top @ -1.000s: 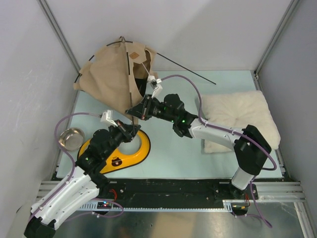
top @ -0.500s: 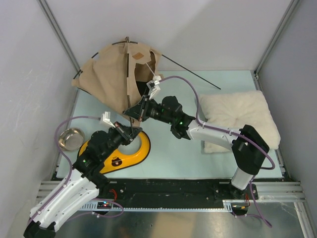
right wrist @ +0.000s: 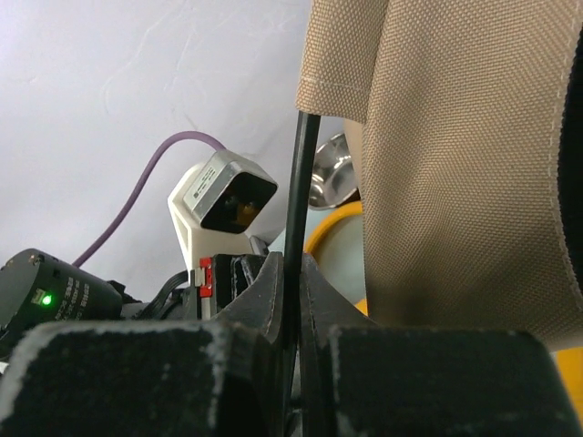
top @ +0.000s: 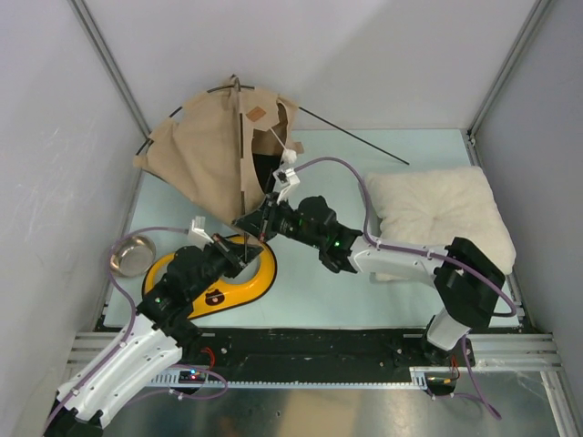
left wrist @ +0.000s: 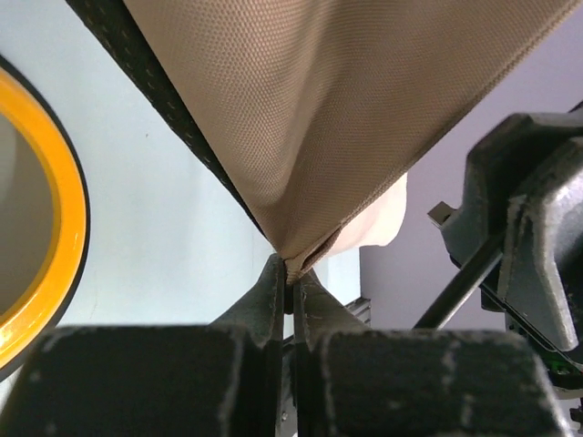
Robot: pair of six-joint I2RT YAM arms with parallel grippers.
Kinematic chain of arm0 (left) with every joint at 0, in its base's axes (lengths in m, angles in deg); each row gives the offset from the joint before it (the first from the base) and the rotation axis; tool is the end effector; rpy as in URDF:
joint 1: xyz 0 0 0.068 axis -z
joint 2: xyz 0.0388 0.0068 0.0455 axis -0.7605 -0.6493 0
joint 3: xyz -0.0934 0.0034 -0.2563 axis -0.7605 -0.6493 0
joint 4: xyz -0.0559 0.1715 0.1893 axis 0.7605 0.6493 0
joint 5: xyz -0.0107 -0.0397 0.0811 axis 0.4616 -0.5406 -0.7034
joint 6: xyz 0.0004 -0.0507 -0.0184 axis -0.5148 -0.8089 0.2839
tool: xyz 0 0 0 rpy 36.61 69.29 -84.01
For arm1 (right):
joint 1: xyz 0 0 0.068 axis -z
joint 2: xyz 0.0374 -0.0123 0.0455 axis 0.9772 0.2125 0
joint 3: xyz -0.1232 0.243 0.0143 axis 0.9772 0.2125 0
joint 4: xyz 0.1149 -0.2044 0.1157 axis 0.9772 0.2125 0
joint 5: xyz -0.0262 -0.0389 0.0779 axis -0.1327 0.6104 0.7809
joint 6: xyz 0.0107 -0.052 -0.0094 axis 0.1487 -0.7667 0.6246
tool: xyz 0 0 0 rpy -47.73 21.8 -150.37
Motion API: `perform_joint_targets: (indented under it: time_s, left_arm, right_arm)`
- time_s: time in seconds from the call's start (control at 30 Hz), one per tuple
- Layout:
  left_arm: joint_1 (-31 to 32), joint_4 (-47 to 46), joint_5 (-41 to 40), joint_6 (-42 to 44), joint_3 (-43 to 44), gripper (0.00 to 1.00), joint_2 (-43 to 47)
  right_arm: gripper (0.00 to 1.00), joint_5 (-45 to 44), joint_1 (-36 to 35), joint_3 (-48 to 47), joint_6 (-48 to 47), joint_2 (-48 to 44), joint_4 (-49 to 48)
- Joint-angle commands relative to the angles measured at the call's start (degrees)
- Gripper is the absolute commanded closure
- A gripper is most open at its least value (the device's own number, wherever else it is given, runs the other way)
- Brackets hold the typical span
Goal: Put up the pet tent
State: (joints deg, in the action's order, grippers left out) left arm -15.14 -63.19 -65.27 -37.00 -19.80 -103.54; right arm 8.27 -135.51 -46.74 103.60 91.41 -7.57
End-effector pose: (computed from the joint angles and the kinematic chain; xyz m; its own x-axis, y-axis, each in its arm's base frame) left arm 0.1163 -0.0804 0.2421 -0.6175 -0.6935 -0.3711 0.0311 0.4499 -0.8925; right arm 0.2044 0.3331 0.3044 -0.5861 0.2952 -0.7546 -0.6918 0.3024 0.6557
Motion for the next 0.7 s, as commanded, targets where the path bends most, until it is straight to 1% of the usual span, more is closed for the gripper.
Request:
perform_joint_targets:
  time_s: [0.0, 0.07, 0.2, 0.33, 0.53, 0.67]
  left_arm:
    - [-0.22, -0.33, 6.49, -4.25, -0.41, 1.00, 1.02]
    - [-0.43, -0.29, 6.44, -4.30, -0.73, 1.00, 0.65]
    - [-0.84, -0.29, 6.18, -4.27, -1.22, 1.00, -0.43]
    - [-1.31, -0.31, 6.27, -4.74, -1.78, 1.00, -1.52]
    - [-2.41, -0.29, 7.04, -5.29, -2.86, 1.00, -1.82]
    - [-3.47, -0.22, 7.71, -5.12, -3.53, 1.00, -2.05]
  right_arm:
    - [1.00, -4.12, 0.11, 3.01, -5.09, -2.44, 1.77]
    - [0.97, -3.93, -0.21, 3.48, -5.18, -2.99, 2.94]
    - [0.80, -3.46, -0.47, 3.62, -5.42, -3.95, 5.60]
    - [0.67, -3.24, -0.73, 3.83, -5.54, -4.54, 9.63]
    - [0.53, -3.20, -1.67, 4.34, -5.47, -4.90, 11.58]
    - [0.48, -2.91, -1.86, 4.33, -4.93, -5.74, 13.44]
